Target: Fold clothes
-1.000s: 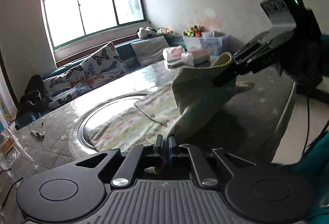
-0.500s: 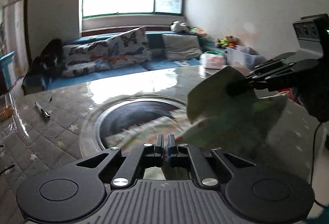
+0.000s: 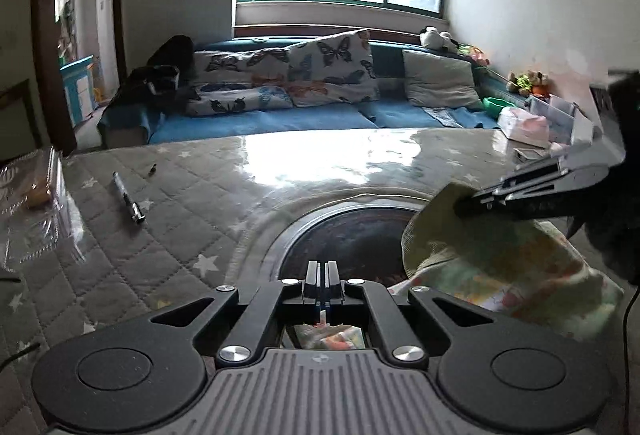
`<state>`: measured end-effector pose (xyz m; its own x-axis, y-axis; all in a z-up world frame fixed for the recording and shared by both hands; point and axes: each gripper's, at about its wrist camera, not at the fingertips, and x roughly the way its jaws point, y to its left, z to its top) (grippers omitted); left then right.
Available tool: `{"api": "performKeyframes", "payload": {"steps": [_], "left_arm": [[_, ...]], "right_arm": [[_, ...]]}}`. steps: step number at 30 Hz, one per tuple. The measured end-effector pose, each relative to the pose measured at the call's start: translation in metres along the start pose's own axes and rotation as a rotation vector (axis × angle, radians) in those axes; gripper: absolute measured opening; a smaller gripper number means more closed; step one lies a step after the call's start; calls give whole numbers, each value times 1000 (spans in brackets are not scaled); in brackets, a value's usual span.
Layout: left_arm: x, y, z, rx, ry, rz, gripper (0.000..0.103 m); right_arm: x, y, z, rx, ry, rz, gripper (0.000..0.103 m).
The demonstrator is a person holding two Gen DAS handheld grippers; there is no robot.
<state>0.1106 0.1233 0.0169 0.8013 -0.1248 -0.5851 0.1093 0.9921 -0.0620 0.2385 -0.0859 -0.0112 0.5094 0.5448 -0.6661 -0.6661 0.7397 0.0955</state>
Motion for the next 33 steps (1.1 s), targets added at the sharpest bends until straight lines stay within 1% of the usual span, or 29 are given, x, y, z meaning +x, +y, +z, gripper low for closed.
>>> {"api": "performKeyframes", "payload": {"steps": [2, 6, 7, 8, 10, 12, 13, 16, 19, 22, 26, 29, 30, 31, 32, 33], "left_arm": [[-1, -7, -1, -4, 8, -39, 3], [-4, -29, -4, 2, 28, -132, 4], [-3, -37, -5, 10, 33, -163, 4], [-3, -46, -7, 19, 39, -195, 5], [1, -61, -9, 34, 52, -237, 5], [7, -76, -11, 48, 69, -269, 5], [10, -82, -12, 55, 76, -276, 5], [25, -93, -17, 66, 108, -282, 5], [39, -96, -21, 56, 143, -254, 6], [50, -94, -21, 35, 160, -234, 6], [51, -94, -20, 20, 162, -217, 8], [46, -93, -19, 15, 156, -218, 15], [44, -93, -18, 13, 152, -214, 21], [43, -93, -18, 12, 147, -210, 26], [43, -93, -17, 10, 144, -208, 27], [42, -93, -17, 8, 141, -207, 27]], "right_arm": [[-7, -3, -3, 1, -11, -21, 16], [-31, -6, -9, -24, -9, -58, 20], [-40, -6, -12, -28, -8, -69, 26], [-48, -6, -14, -33, -6, -79, 29], [-60, -7, -24, -33, 12, -101, 30], [-68, -12, -38, -17, 26, -117, 38], [-71, -15, -45, -7, 33, -126, 39], [-82, -25, -65, 28, 44, -148, 39], [-89, -39, -75, 94, 27, -155, 39], [-85, -46, -79, 131, 18, -133, 37], [-73, -50, -83, 156, 10, -100, 37], [-66, -53, -86, 184, -2, -84, 36], [-63, -53, -87, 193, -4, -80, 35], [-61, -54, -89, 203, -7, -75, 30], [-59, -54, -90, 210, -6, -71, 25], [-58, -53, -91, 211, -9, -77, 23]]}}
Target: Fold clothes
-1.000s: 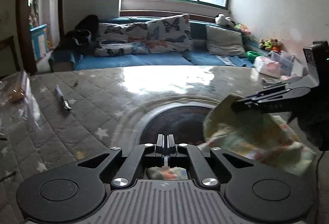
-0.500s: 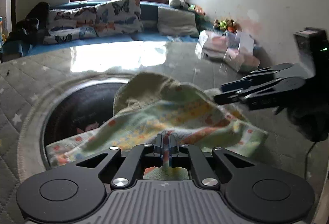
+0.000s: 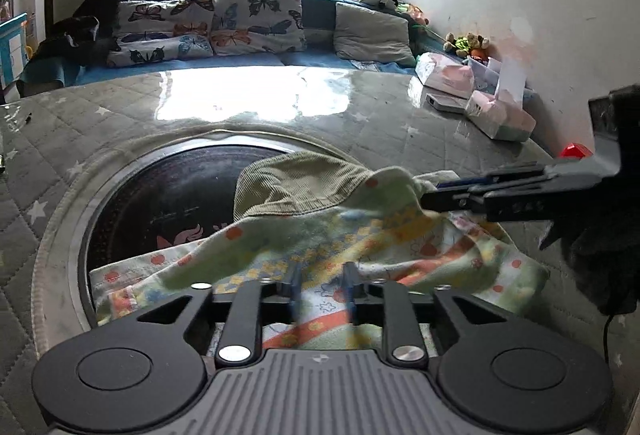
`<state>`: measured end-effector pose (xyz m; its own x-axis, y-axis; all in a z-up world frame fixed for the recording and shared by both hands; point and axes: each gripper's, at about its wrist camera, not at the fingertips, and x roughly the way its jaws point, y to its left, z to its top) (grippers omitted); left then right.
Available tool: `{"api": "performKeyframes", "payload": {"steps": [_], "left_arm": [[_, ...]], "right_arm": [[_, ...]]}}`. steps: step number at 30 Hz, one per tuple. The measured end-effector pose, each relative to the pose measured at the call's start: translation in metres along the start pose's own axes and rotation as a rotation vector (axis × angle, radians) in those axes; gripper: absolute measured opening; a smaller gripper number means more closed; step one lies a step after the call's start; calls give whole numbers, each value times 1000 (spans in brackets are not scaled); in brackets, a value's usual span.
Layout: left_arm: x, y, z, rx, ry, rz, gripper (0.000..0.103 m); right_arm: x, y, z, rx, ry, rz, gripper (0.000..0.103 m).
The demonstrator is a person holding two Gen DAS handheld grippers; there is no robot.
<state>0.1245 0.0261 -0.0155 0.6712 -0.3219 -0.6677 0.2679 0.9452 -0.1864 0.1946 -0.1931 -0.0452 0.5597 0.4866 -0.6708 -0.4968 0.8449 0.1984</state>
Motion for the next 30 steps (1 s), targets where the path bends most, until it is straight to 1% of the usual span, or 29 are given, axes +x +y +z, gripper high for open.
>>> {"api": "performKeyframes", "payload": {"steps": [1, 2, 4, 8, 10, 11, 12, 14, 16, 18, 22, 26, 30], "left_arm": [[-1, 0, 1, -1, -3, 0, 27], [-1, 1, 1, -2, -3, 4, 27], [-1, 2, 2, -2, -5, 12, 29], [0, 6, 3, -5, -4, 26, 29], [4, 8, 2, -7, 2, 40, 29], [5, 9, 2, -7, 4, 48, 29], [6, 11, 2, -8, 6, 55, 29], [7, 13, 2, -9, 7, 69, 29], [5, 16, 4, -17, 3, 75, 28], [3, 18, 6, -24, -3, 75, 28], [7, 13, 14, -29, -12, 57, 28], [17, 10, 21, -29, -10, 60, 28], [27, 19, 25, -57, -5, 76, 28]], "right_arm": [[0, 1, -2, -1, -8, -10, 12], [-2, 1, -3, -1, -17, -16, 6], [-11, 3, -4, 1, -42, -41, 5], [-29, 8, -6, -17, -104, -114, 5], [-20, 6, -9, -13, -61, -137, 6], [-15, 4, -10, -3, -41, -144, 8], [-13, 1, -12, 7, -37, -148, 9], [-14, -2, -11, 23, -50, -160, 16], [-22, -1, -8, 33, -75, -177, 16], [-28, 7, -4, 7, -92, -152, 16], [-23, 29, 4, -57, -88, -59, 16], [1, 52, 13, -110, -61, 11, 16], [31, 56, 20, -110, -12, 23, 16]]}}
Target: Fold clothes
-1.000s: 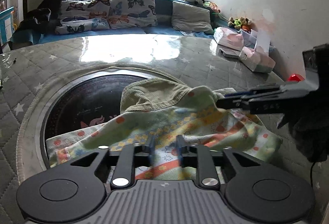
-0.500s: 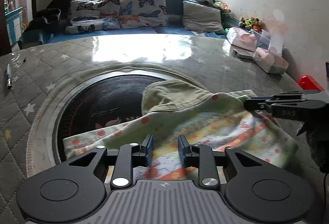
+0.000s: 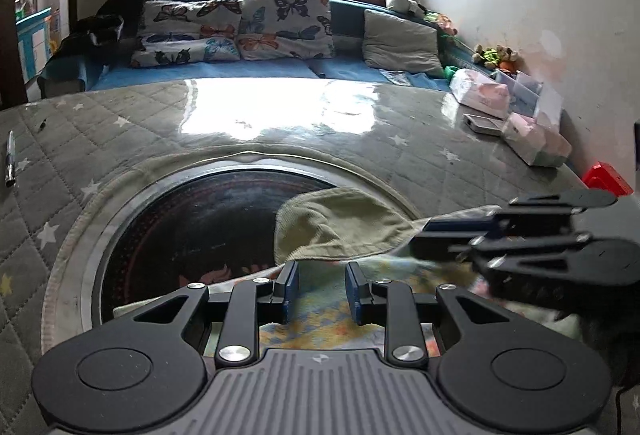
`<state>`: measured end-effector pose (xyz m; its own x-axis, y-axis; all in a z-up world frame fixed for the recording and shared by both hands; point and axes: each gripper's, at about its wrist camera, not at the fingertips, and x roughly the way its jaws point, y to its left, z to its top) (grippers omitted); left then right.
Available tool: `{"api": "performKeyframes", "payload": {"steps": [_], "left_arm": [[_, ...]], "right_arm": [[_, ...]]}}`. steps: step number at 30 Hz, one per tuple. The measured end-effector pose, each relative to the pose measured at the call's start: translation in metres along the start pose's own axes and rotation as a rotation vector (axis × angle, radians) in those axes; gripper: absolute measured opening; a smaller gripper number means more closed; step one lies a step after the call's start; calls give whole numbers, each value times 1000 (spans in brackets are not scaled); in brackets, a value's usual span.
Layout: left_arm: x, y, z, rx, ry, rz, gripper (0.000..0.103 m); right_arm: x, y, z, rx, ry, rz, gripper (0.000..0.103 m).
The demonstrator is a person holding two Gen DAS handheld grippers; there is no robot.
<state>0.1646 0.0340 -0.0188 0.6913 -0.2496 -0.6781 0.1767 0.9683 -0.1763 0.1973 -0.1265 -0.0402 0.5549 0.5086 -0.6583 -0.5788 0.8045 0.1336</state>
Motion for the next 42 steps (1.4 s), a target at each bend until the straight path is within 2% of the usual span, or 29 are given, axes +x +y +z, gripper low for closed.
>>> {"api": "performKeyframes", "payload": {"steps": [5, 8, 13, 20, 24, 31, 34, 42], "left_arm": [[-1, 9, 0, -32, -8, 16, 27], [-13, 10, -2, -38, -19, -5, 27], [-27, -6, -15, 6, -22, -52, 27], [-42, -24, -39, 59, -25, -74, 27], [-53, -34, -55, 99, -42, -71, 28], [-62, -40, -77, 139, -67, -55, 28], [-63, -38, -82, 140, -81, -43, 28], [-82, -17, -93, 79, -98, -31, 30]], "right_arm": [[3, 0, 2, 11, -3, 7, 17], [-11, 12, -2, -40, -5, 31, 17], [-24, 34, -14, -124, 33, 65, 18], [-39, 58, -33, -181, 60, 90, 18], [-50, 69, -45, -219, 48, 65, 18], [-59, 69, -58, -201, 28, 28, 18], [-61, 65, -64, -179, 15, 12, 22], [-75, 46, -79, -114, -18, -46, 23]]}}
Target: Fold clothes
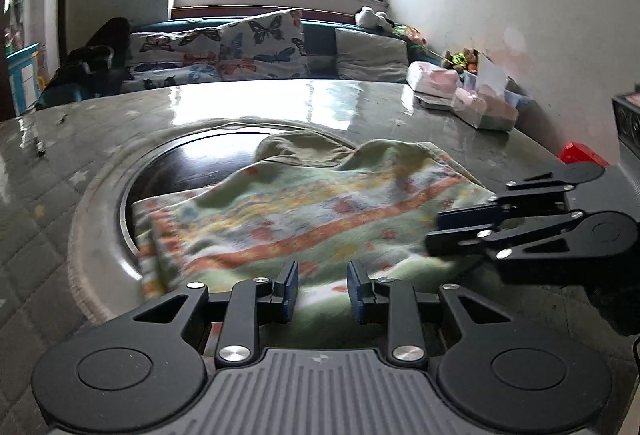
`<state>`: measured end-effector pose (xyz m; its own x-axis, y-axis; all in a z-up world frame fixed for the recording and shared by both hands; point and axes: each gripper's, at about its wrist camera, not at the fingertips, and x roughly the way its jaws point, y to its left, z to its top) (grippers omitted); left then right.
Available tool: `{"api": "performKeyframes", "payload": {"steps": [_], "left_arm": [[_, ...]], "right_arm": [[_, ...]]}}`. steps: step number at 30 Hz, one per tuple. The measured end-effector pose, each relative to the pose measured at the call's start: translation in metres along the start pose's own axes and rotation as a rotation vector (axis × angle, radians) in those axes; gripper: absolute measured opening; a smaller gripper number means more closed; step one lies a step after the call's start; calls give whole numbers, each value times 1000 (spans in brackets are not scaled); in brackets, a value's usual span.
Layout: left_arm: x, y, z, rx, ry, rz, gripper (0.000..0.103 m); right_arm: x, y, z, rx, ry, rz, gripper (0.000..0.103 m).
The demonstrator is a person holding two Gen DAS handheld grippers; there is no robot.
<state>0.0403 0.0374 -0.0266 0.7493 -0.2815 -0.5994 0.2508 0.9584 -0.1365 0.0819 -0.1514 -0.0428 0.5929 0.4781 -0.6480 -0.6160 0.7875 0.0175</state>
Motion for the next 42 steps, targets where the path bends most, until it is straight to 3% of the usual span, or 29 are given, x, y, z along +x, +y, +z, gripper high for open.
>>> {"api": "performKeyframes", "payload": {"steps": [10, 13, 19, 24, 28, 37, 42], "left_arm": [[-18, 22, -12, -56, -5, 26, 36], [-24, 30, -12, -69, 6, 57, 35], [-27, 36, 6, -83, -3, 75, 37], [-8, 25, 36, -63, -37, 46, 37], [22, 18, 53, -71, -13, 22, 36], [78, 26, 66, -110, 57, 54, 32], [77, 35, 66, -134, 50, 65, 31]], "right_arm": [[-18, -40, -16, 161, -13, -55, 29], [-20, -44, -13, 146, 5, -86, 25], [-13, -43, 15, 110, -24, -46, 26], [17, -42, 44, 89, -45, -18, 26], [42, -43, 57, 98, -32, -9, 26], [67, -63, 50, 150, -5, -47, 24], [60, -67, 50, 157, -13, -64, 24]]}}
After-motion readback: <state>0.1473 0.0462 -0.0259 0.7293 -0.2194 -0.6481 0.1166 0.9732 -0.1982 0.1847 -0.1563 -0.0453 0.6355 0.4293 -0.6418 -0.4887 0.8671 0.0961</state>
